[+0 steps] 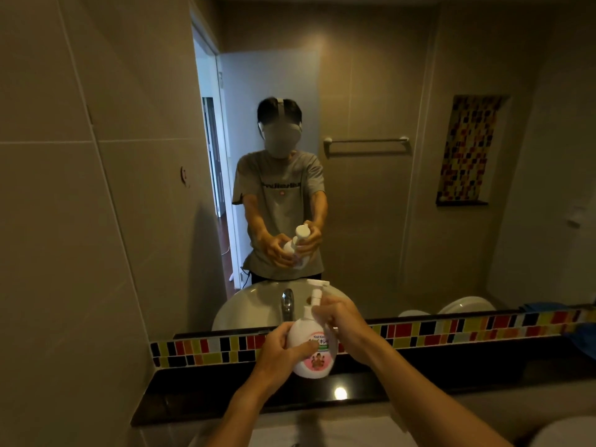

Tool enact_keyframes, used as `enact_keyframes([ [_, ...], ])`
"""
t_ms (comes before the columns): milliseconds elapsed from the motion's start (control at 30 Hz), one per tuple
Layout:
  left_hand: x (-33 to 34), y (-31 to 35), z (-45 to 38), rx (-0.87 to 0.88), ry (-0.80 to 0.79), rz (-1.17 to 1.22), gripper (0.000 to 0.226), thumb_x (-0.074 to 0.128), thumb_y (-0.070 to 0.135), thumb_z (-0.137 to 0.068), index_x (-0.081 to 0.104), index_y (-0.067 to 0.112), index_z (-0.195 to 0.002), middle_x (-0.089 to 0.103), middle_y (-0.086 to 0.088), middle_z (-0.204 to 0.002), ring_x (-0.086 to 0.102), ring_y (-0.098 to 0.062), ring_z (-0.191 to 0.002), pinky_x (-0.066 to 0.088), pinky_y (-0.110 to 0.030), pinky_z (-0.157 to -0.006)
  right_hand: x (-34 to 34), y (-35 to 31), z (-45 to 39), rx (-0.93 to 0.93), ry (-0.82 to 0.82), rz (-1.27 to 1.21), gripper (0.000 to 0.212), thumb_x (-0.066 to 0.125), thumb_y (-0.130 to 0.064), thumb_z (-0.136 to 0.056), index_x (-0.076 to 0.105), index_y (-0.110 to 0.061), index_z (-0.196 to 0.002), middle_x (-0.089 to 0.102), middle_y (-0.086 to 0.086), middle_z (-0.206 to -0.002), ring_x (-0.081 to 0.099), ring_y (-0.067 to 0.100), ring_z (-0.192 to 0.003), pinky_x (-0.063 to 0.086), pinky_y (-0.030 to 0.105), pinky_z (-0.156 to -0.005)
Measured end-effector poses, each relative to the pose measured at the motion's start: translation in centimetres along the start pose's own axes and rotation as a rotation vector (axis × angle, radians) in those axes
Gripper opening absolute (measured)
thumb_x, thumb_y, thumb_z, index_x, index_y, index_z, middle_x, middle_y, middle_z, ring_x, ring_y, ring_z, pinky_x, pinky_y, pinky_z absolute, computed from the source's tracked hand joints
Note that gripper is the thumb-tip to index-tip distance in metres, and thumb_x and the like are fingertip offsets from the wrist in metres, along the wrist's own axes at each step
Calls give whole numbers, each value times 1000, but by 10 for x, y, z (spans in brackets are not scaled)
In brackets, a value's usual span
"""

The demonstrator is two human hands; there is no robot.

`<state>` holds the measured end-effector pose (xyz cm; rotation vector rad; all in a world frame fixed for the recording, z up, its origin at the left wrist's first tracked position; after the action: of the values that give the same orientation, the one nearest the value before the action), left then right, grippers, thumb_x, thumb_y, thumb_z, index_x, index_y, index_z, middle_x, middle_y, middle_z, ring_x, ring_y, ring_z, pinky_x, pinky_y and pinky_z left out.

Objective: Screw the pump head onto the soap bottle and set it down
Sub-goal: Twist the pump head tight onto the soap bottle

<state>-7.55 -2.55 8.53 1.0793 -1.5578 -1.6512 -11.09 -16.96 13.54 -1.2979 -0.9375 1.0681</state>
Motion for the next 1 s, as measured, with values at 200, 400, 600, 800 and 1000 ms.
enact_keyframes([
  [200,6,-2,0,8,108,-40,48,78,28,-75,56,23,-117,62,2,-113,64,-16,-102,56,-25,-73,10,2,-5,-34,66,111,43,77,-32,-80,60,-16,-117,71,7,-109,70,23,-97,59,36,-82],
  [400,-3,0,2,-98,-119,122,35,73,24,-80,65,21,-114,74,-9,-108,74,-23,-94,61,-33,-75,3,-5,-5,35,-37,-77,22,62,-4,-83,68,-7,-104,70,17,-98,66,30,-90,55,49,-88],
  [600,9,-2,3,-1,140,-53,45,76,27,-78,56,23,-118,62,1,-112,64,-15,-98,55,-22,-70,8,-1,-7,-11,56,19,5,67,-16,-89,67,-13,-94,69,7,-91,66,20,-85,54,32,-74],
  [800,8,1,2,40,196,-143,55,79,46,-67,59,25,-114,64,3,-112,65,-14,-99,59,-25,-72,-1,4,-12,31,140,58,40,81,-32,-77,70,-4,-103,75,11,-95,72,23,-84,61,37,-72],
  [1000,15,8,0,27,255,-8,50,75,33,-78,57,14,-121,65,-6,-114,68,-17,-95,56,-19,-64,5,1,-13,0,151,-141,42,58,-41,-92,65,-5,-113,71,13,-102,68,27,-91,54,39,-79],
])
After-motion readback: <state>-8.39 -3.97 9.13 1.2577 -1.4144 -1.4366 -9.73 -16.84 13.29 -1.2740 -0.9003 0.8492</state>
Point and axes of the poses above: each hand's wrist, its own z-axis away from the middle knuckle, its own x-axis out of the palm, y = z × x, the point moved 3 cm from there along -z, towards the middle knuckle
